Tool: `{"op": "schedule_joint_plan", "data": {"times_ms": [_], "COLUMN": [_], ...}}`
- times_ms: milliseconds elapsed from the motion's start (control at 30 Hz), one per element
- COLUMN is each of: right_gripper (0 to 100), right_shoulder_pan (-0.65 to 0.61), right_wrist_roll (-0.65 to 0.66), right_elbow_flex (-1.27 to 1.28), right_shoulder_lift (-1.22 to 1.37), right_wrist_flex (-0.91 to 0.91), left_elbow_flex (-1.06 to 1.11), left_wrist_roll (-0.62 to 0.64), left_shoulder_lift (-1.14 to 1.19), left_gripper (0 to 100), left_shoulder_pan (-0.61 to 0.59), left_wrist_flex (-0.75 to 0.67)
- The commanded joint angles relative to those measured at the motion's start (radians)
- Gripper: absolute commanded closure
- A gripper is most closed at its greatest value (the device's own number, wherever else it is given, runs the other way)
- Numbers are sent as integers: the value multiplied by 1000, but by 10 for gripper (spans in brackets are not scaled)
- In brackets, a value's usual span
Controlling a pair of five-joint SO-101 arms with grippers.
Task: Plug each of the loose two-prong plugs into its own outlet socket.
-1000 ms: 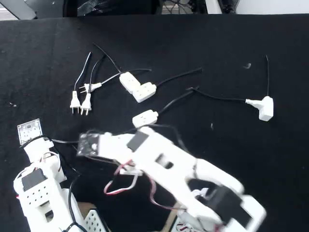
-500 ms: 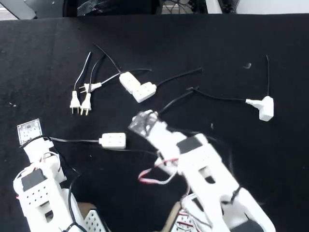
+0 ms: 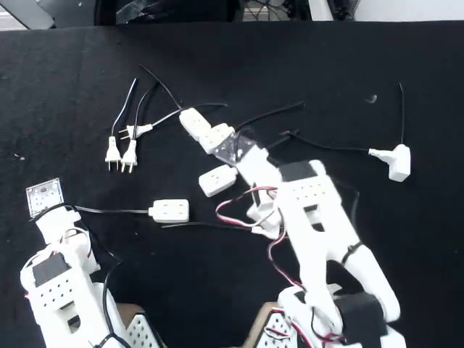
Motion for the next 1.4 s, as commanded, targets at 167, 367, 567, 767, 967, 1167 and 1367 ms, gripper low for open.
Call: {"op": "schedule_joint_plan", "data": {"times_ms": [167, 367, 567, 767, 967, 1167, 1367], "right_gripper": [858, 857, 857, 857, 857, 857, 859], "right_shoulder_pan": [-169, -196, -172, -107, -109, -114, -107], "right_wrist_roll": [218, 222, 267, 367, 373, 374, 446], "right_elbow_flex": [102, 191, 148, 107, 107, 145, 157], "right_shoulder_lift": [-156, -111, 12, 64, 54, 65, 179], "right_wrist_flex": [41, -72, -121, -124, -124, -236, -273], "left_elbow_flex": [-7, -7, -7, -7, -7, -7, -7], "left_wrist_roll": [3, 3, 3, 3, 3, 3, 3], "left_shoulder_lift": [-5, -5, -5, -5, -5, -5, -5], "left_gripper": [949, 949, 949, 949, 949, 949, 949], "left_shoulder_pan": [-7, -7, -7, -7, -5, -5, -7], "left_wrist_flex": [-12, -11, -11, -9, -11, -11, -9]}}
